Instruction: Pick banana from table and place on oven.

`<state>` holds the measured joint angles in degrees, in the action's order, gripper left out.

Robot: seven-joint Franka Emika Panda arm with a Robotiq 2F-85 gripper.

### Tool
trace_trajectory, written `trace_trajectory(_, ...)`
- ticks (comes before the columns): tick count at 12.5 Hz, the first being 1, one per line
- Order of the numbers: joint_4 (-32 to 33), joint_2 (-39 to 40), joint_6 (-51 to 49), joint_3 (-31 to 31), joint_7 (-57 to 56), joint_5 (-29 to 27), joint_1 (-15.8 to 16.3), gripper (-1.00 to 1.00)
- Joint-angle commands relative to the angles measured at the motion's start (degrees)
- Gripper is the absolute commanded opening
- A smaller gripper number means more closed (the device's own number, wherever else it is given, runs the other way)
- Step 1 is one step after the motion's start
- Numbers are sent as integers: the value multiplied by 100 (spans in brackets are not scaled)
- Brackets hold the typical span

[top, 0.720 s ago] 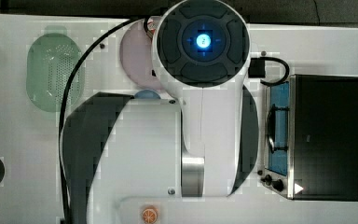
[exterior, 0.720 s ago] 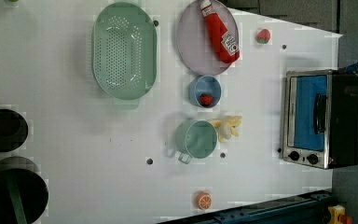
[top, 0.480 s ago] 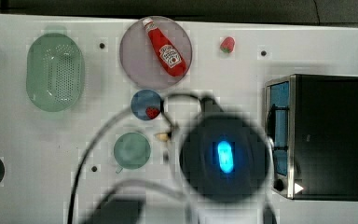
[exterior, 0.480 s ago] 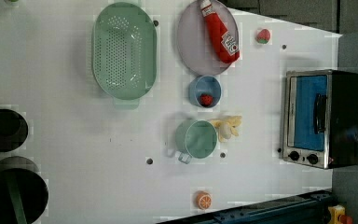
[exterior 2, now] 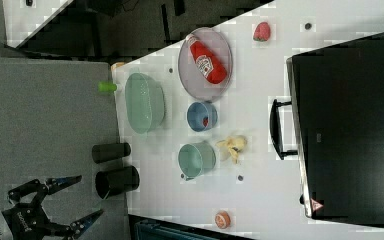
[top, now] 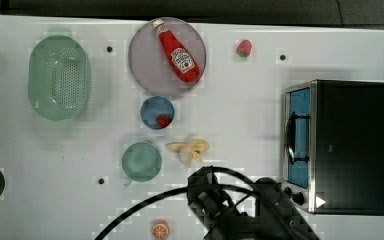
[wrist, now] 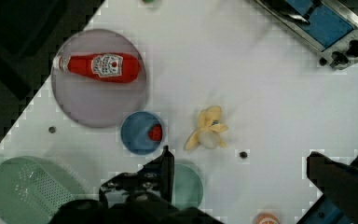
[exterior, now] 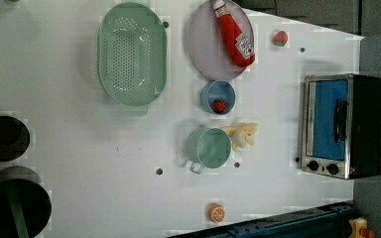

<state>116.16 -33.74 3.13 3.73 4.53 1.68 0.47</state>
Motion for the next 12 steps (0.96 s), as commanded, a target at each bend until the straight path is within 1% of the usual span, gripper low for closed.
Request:
trace_trajectory(1,467,877,-5,-107,268,-20,-38,100)
trace_trajectory(3,639,1213,399,-123,268,-20,-32,100)
trace_trajectory(6,995,1742,1284,-171,266,-20,-29,100)
trace_trajectory(12,2094,2819,3523,-346,265,-20,-6,100)
